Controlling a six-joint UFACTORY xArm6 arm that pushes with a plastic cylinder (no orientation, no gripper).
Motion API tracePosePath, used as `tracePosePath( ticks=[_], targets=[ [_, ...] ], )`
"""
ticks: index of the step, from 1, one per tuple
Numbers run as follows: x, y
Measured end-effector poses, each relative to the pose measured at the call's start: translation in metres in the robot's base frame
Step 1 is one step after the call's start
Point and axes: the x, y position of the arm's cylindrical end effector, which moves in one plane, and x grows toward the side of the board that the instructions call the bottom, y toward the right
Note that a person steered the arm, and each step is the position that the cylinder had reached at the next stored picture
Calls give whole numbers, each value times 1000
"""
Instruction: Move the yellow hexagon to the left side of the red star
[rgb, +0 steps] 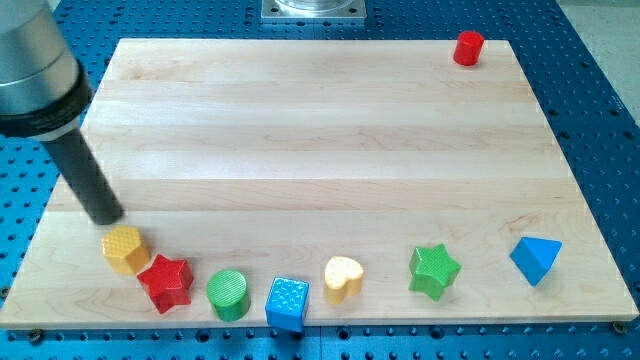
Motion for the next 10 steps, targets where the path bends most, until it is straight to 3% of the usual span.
tracePosePath(
  ticks=[3, 4, 7, 9, 10],
  targets=[
    [9, 8],
    [37, 0],
    [13, 49],
    [52, 24],
    [50, 19]
  ],
)
